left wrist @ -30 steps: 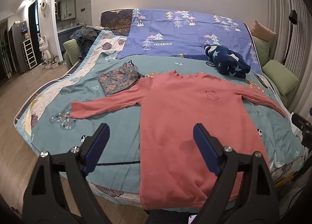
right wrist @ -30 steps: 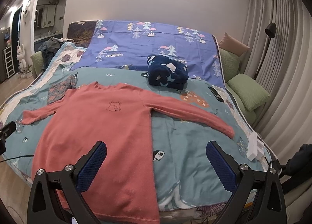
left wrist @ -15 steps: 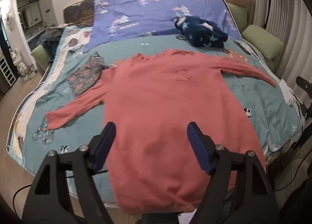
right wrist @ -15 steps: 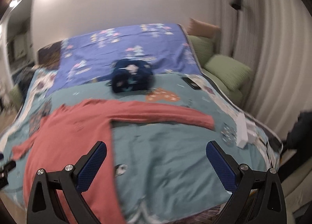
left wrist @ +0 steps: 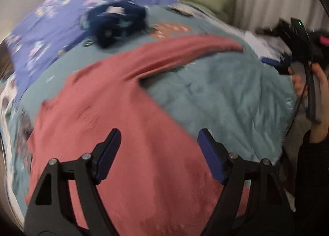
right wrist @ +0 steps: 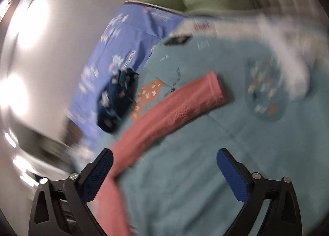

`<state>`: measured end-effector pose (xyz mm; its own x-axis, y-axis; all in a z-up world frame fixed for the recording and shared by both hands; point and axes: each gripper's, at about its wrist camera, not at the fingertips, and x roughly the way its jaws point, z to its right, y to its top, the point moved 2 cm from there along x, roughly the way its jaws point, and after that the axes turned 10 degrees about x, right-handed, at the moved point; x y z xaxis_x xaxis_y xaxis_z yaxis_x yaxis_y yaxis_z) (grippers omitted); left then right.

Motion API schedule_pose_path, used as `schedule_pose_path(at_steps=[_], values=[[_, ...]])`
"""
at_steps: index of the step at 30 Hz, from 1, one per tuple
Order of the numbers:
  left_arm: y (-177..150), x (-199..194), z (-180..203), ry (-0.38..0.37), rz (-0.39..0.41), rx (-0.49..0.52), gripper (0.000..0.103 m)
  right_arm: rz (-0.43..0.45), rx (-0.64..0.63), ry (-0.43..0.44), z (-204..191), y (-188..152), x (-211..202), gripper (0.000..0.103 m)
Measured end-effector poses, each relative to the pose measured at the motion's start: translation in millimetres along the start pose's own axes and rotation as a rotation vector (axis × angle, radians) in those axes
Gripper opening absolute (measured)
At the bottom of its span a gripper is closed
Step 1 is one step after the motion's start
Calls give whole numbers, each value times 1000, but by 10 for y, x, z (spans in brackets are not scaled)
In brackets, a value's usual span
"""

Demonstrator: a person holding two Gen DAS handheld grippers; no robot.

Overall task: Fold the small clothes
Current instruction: 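Grasp the shirt sleeve cuff with the right gripper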

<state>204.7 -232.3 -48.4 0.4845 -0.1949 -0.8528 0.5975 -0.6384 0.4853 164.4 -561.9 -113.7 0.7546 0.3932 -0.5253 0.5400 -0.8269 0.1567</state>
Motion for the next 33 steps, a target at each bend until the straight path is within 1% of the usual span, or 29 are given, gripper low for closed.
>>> schedule_pose_path(at_steps=[1, 3, 6, 7, 9, 11, 12, 13, 14, 15, 18, 19, 21, 22, 23, 26, 27, 28, 29, 30, 31, 32, 33], values=[[76, 73, 28, 7, -1, 24, 78, -22, 50, 22, 99, 71, 76, 90], [246, 205, 108, 15, 18, 74, 78, -32, 102, 10, 229, 184, 213, 85], [471, 346, 144, -25, 53, 127, 78, -29, 140, 7, 332, 324, 370, 84], [534, 384, 152, -45, 65, 163, 78, -29, 154, 15, 356, 368, 403, 84], [656, 480, 153, -61, 93, 223, 78, -21, 171, 18, 379, 447, 464, 84], [737, 579, 182, -63, 114, 290, 78, -10, 150, -1, 345, 522, 512, 85], [762, 645, 167, -55, 121, 328, 78, -6, 145, -5, 347, 568, 554, 85], [805, 721, 153, -42, 118, 345, 78, -4, 145, -5, 340, 601, 592, 85], [849, 813, 122, -32, 104, 350, 78, -5, 146, -5, 341, 619, 617, 85], [886, 907, 95, -50, 87, 349, 78, -4, 144, -6, 340, 648, 655, 85], [913, 1102, 72, -179, 45, 372, 78, 5, 134, -13, 330, 685, 709, 85], [935, 1175, 78, -191, 40, 392, 77, 7, 131, -16, 326, 697, 726, 85], [980, 1250, 103, -152, 52, 419, 73, 10, 130, -23, 318, 726, 771, 85], [992, 1265, 116, -153, 57, 421, 72, 11, 130, -24, 317, 739, 784, 85], [1015, 1298, 123, -168, 54, 411, 71, 11, 130, -25, 316, 753, 802, 85], [1062, 1373, 96, -227, 45, 355, 61, 8, 128, -33, 308, 785, 848, 83], [1061, 1381, 82, -236, 46, 340, 58, 9, 127, -39, 304, 795, 863, 78], [1062, 1381, 54, -242, 49, 324, 55, 13, 129, -48, 314, 800, 864, 68], [1070, 1392, 32, -244, 50, 307, 50, 18, 136, -58, 340, 807, 862, 63], [1063, 1391, 6, -247, 50, 291, 45, 21, 149, -65, 376, 820, 864, 49], [1064, 1397, -20, -246, 50, 275, 41, 20, 164, -70, 420, 837, 870, 33], [1067, 1405, -43, -236, 51, 261, 32, 16, 180, -70, 464, 855, 882, 26], [1068, 1411, -61, -226, 51, 248, 25, 11, 194, -66, 494, 866, 891, 12]])
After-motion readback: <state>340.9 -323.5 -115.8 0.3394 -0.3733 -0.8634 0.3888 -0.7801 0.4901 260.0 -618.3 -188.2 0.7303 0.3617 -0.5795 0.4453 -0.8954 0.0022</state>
